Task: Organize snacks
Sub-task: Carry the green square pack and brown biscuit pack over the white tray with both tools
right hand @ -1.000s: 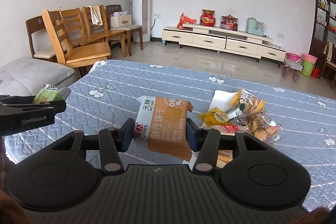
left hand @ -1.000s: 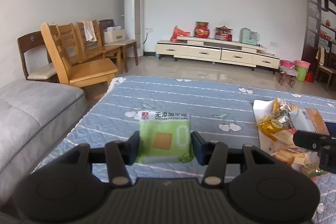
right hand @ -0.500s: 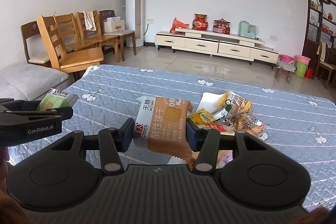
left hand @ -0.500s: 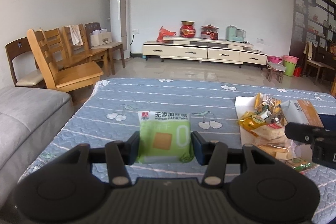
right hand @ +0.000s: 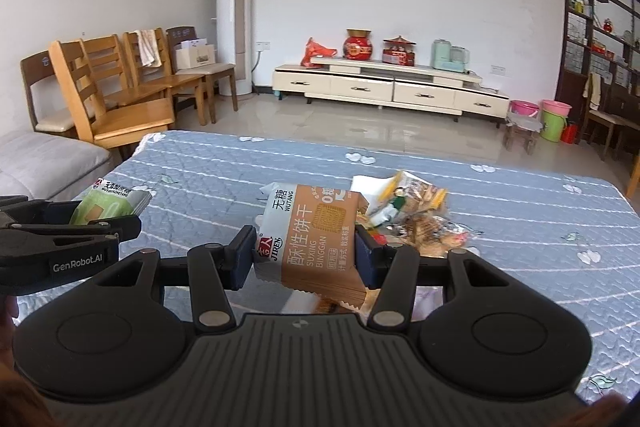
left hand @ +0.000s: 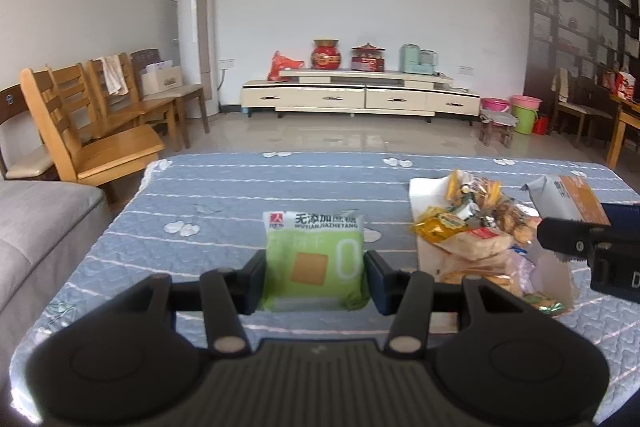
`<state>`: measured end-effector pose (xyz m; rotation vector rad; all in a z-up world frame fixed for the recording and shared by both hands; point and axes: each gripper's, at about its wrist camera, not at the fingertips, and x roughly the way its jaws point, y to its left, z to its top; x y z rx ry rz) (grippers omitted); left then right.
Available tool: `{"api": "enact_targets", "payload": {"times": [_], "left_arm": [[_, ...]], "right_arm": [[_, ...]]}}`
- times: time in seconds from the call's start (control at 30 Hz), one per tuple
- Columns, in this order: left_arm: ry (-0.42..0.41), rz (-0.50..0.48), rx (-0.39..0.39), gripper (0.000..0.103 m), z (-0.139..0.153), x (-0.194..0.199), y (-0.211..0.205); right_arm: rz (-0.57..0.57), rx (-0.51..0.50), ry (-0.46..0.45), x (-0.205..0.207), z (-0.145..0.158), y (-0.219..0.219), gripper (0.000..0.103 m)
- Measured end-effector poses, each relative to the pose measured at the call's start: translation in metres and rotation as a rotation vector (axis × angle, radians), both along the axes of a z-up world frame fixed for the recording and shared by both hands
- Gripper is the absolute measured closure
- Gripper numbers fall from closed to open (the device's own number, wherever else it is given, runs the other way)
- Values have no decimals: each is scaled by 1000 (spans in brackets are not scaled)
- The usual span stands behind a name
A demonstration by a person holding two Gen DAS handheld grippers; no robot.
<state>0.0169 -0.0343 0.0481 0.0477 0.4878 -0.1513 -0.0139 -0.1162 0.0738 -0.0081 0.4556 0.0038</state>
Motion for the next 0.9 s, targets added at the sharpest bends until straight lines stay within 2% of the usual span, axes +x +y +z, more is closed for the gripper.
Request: {"api": "enact_targets", "payload": {"times": [0.63,0.9], "left_arm": [[-10,-181,2,53,1,5,-64],[-8,-247,-2,53,-1,10,-86]], "right_arm": [[-177,17,-16,-17,0,-46,40],[-203,31,5,-11,-7,-58,40]]}}
